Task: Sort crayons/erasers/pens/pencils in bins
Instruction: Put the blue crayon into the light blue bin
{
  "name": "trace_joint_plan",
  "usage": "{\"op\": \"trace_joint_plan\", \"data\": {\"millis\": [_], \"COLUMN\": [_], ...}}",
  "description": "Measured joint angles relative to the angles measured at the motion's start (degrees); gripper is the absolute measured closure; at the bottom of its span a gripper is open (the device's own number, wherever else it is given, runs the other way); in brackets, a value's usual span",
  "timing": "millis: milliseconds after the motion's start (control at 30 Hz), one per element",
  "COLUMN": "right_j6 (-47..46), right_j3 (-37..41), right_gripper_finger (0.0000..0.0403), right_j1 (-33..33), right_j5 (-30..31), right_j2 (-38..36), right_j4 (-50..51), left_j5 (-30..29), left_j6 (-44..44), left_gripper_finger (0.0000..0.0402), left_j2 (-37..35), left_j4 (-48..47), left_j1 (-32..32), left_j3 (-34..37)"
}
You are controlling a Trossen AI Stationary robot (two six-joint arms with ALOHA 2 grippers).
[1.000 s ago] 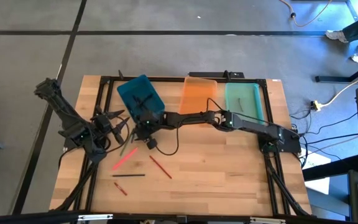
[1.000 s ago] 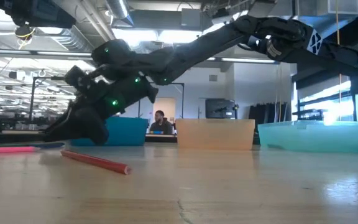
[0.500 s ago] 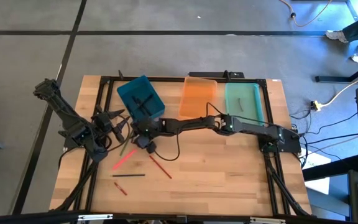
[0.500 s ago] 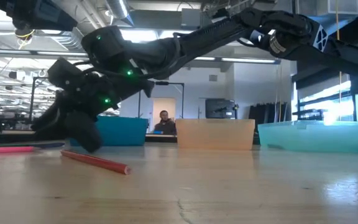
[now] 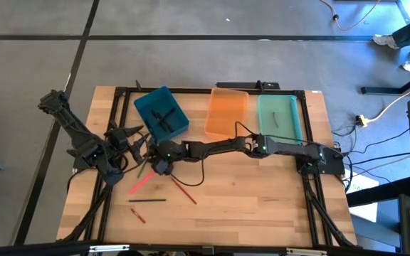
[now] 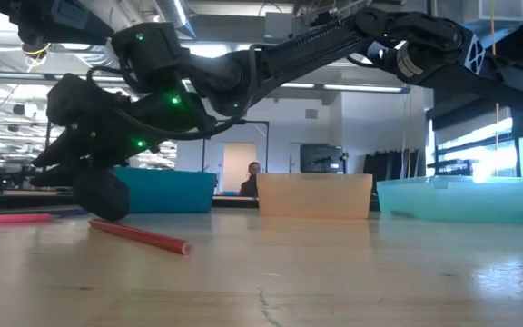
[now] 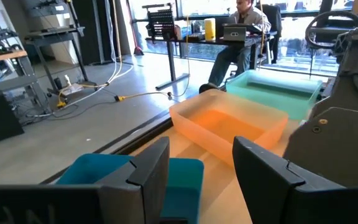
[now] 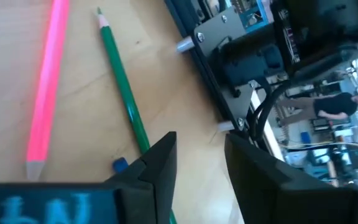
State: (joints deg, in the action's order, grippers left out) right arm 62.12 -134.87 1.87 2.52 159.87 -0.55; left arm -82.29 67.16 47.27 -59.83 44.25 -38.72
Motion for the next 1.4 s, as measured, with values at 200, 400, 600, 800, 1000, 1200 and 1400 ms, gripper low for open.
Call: {"op": "trace_joint_plan", "data": {"millis": [200, 400, 600, 800, 1000, 1200, 1400], "right_j6": [4.16, 4.18, 0.48, -12.13, -32.68, -53.18, -55.96], "right_j3": [-0.07, -0.42, -0.31, 0.05, 0.39, 0.11, 0.5], "right_gripper_finger": [0.0272, 0.0299, 0.0339, 0.0368, 0.0395, 0.0397, 0.0399], "right_j1": [0.31, 0.37, 1.65, 1.64, -0.33, -1.8, 0.78], "right_j5": [0.62, 0.89, 7.12, 9.4, -3.97, -7.02, 0.77], "right_j2": [-0.07, -0.09, -0.15, -1.38, -4.46, -5.27, -3.32], "right_j4": [3.45, 5.63, 6.17, 8.41, 13.96, 12.47, 6.89], "left_j5": [0.79, 1.92, 2.47, 2.4, 2.26, 2.0, 1.85], "left_j6": [-0.23, -1.87, -3.47, -4.43, -4.74, -4.74, -4.74], "left_gripper_finger": [0.0231, 0.0231, 0.0231, 0.0231, 0.0231, 0.0231, 0.0231], "left_j2": [-0.02, -0.13, -0.13, -0.48, -2.4, -3.99, -3.85], "left_j4": [0.02, -0.07, 0.02, 0.0, 0.21, 0.45, 0.68], "left_j1": [0.0, 0.0, 0.0, 0.0, 0.01, 0.0, 0.0], "left_j3": [0.0, -1.01, -2.38, -2.38, -2.45, -2.45, -2.45]}}
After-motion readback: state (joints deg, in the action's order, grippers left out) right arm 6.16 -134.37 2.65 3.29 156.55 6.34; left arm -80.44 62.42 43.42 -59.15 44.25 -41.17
